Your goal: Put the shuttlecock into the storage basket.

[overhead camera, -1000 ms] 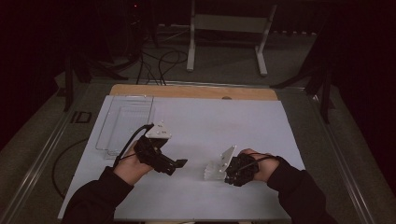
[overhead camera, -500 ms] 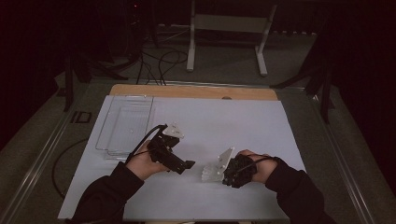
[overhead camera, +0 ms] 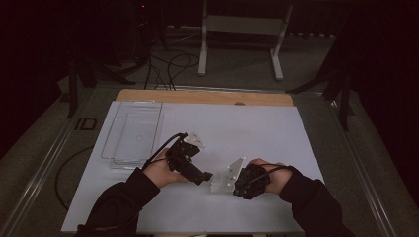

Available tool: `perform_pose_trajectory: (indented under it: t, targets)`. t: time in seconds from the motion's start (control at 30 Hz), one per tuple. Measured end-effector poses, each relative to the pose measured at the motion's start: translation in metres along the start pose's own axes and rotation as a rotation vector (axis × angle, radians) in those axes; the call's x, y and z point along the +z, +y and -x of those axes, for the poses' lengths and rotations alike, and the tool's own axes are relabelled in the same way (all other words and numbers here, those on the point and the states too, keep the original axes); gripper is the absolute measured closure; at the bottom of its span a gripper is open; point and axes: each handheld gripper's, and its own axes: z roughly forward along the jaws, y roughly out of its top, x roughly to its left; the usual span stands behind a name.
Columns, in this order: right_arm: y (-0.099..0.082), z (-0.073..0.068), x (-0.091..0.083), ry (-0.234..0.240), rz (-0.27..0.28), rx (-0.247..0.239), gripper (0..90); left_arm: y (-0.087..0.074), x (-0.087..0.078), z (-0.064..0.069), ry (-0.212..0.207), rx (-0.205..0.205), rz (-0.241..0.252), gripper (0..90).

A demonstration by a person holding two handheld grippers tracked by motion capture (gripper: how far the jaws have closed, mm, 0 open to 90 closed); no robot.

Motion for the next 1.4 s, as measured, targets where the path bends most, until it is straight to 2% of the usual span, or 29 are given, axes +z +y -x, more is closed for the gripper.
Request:
perform_pose_trajectory:
  t: [0.1, 0.17, 0.2, 0.23, 0.27, 0.37, 0.4, 0.43, 0.5, 0.6, 0.63, 0.67, 0.7, 0.8, 1.0, 1.1, 1.13, 1.17, 1.23, 1.4]
  targets:
    - [0.002, 0.0, -0.001, -0.005, 0.003, -0.012, 65.5, 0.002, 0.005, 0.003, -0.024, 0.036, -0.022, 2.9]
    - [0.003, -0.001, -0.001, -0.003, 0.004, -0.016, 65.5, 0.003, 0.006, 0.004, -0.034, 0.038, -0.027, 5.9]
    - [0.003, -0.001, -0.001, -0.003, 0.004, -0.016, 65.5, 0.004, 0.006, 0.005, -0.045, 0.055, -0.038, 5.9]
    - [0.004, -0.001, -0.001, -0.002, 0.005, -0.018, 65.5, 0.005, 0.008, 0.007, -0.055, 0.074, -0.042, 10.0]
    - [0.004, -0.001, -0.001, -0.002, 0.005, -0.018, 65.5, 0.005, 0.008, 0.007, -0.055, 0.074, -0.042, 12.2]
    - [0.005, -0.002, -0.001, -0.005, 0.008, -0.019, 65.5, 0.005, 0.011, 0.01, -0.072, 0.109, -0.045, 16.0]
    - [0.006, -0.002, -0.002, -0.006, 0.007, -0.025, 65.5, 0.005, 0.012, 0.01, -0.08, 0.124, -0.046, 24.1]
    - [0.007, -0.003, -0.002, -0.008, 0.007, -0.025, 65.5, 0.004, 0.013, 0.011, -0.1, 0.15, -0.059, 28.6]
    - [0.008, -0.003, -0.003, -0.009, 0.008, -0.032, 65.5, 0.004, 0.016, 0.011, -0.094, 0.163, -0.069, 34.3]
    - [0.008, -0.003, -0.004, -0.009, 0.012, -0.037, 65.5, 0.004, 0.017, 0.01, -0.111, 0.16, -0.07, 39.9]
    - [0.009, -0.003, -0.004, -0.008, 0.012, -0.038, 65.5, 0.004, 0.018, 0.01, -0.115, 0.159, -0.072, 47.5]
    - [0.009, -0.003, -0.004, -0.008, 0.012, -0.038, 65.5, 0.005, 0.019, 0.01, -0.13, 0.16, -0.071, 47.5]
    - [0.01, -0.003, -0.004, -0.005, 0.015, -0.049, 65.5, 0.005, 0.02, 0.01, -0.14, 0.163, -0.078, 53.2]
    - [0.011, -0.004, -0.004, -0.007, 0.014, -0.049, 65.5, 0.006, 0.023, 0.012, -0.139, 0.172, -0.091, 57.1]
    - [0.013, -0.005, -0.004, -0.007, 0.013, -0.067, 65.5, 0.005, 0.027, 0.01, -0.137, 0.183, -0.095, 57.2]
    - [0.016, -0.006, -0.005, -0.003, 0.018, -0.081, 65.5, 0.003, 0.029, 0.011, -0.158, 0.19, -0.113, 62.0]
    - [0.016, -0.006, -0.005, -0.002, 0.017, -0.086, 65.5, 0.003, 0.03, 0.011, -0.17, 0.19, -0.112, 62.6]
    - [0.018, -0.007, -0.004, -0.003, 0.02, -0.086, 65.5, 0.003, 0.032, 0.013, -0.193, 0.192, -0.116, 67.4]
    - [0.019, -0.007, -0.004, -0.007, 0.018, -0.083, 65.5, 0.004, 0.033, 0.013, -0.207, 0.185, -0.117, 69.3]
    - [0.02, -0.006, -0.004, -0.008, 0.014, -0.096, 65.5, 0.004, 0.034, 0.012, -0.22, 0.182, -0.114, 76.7]
